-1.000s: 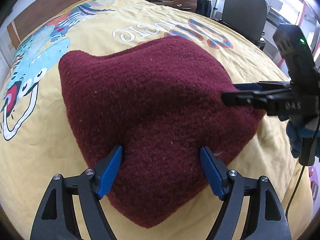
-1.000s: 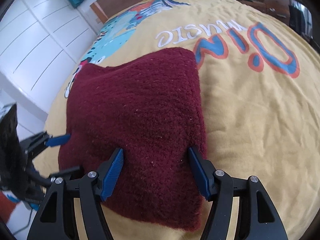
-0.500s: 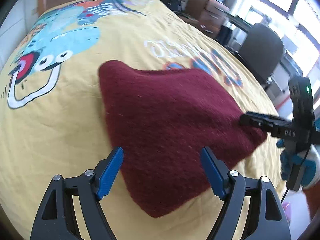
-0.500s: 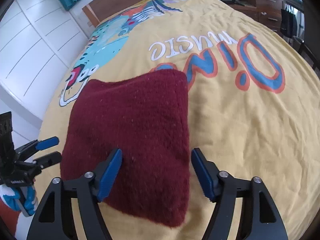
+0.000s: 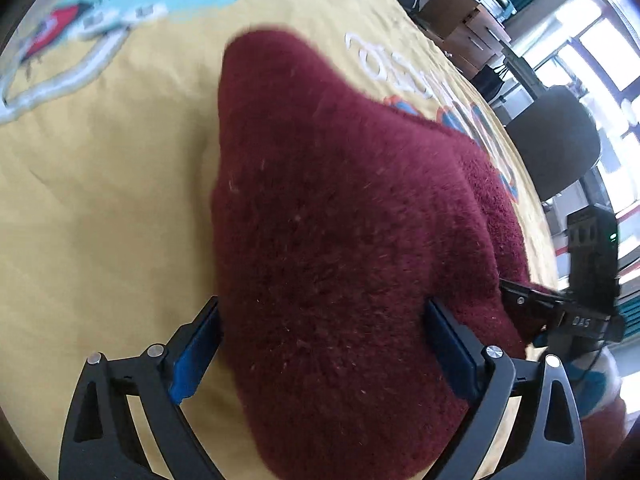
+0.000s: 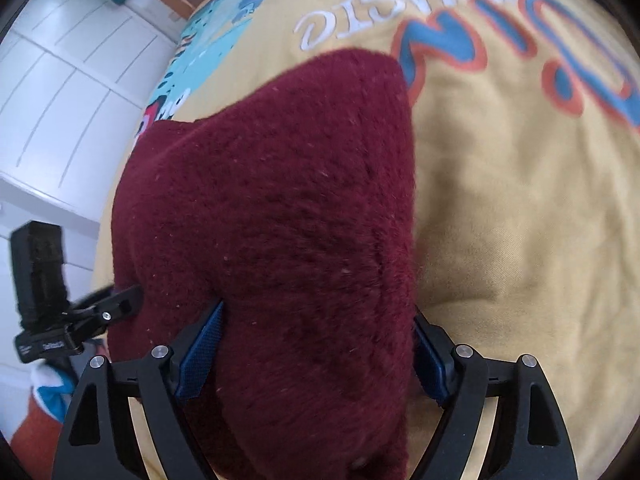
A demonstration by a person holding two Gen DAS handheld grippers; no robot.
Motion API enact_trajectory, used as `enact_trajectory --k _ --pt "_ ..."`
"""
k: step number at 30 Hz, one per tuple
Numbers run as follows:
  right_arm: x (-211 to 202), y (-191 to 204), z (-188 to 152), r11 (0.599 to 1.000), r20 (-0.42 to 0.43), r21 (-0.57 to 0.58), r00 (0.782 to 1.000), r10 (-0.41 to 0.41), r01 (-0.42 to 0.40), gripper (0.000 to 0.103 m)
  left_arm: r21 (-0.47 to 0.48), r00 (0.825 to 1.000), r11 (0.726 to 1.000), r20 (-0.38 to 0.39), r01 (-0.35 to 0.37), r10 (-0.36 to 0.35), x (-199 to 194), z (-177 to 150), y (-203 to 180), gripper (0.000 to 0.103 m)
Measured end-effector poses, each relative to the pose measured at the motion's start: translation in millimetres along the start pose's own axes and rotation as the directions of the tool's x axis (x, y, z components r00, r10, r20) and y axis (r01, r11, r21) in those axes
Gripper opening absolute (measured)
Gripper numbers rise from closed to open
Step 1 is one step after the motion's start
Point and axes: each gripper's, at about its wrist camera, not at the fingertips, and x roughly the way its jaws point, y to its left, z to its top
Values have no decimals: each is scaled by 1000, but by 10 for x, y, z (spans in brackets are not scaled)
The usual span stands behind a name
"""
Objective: Fold small clothes
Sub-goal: 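Grip the sweater side with both tools and fold it over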
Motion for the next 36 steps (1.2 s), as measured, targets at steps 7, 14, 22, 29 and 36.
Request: enact_trajectory --k 7,14,22,29,36 --pt "23 -110 15 994 -18 -10 994 112 -112 61 -42 984 983 -15 177 -178 -2 109 118 60" --pt "-275 75 -67 992 76 -81 991 106 -100 48 3 961 962 57 272 -271 -393 222 67 43" --pt "-614 670 71 974 151 -182 975 166 -138 43 51 937 952 169 302 -306 -1113 296 168 43" --pt "-129 1042 116 973 103 -196 984 146 -124 43 13 968 983 168 185 -185 -1274 169 750 44" --pt "174 866 -40 986 56 -135 993 107 -99 49 -31 991 995 95 98 -95 -1125 -153 1184 62"
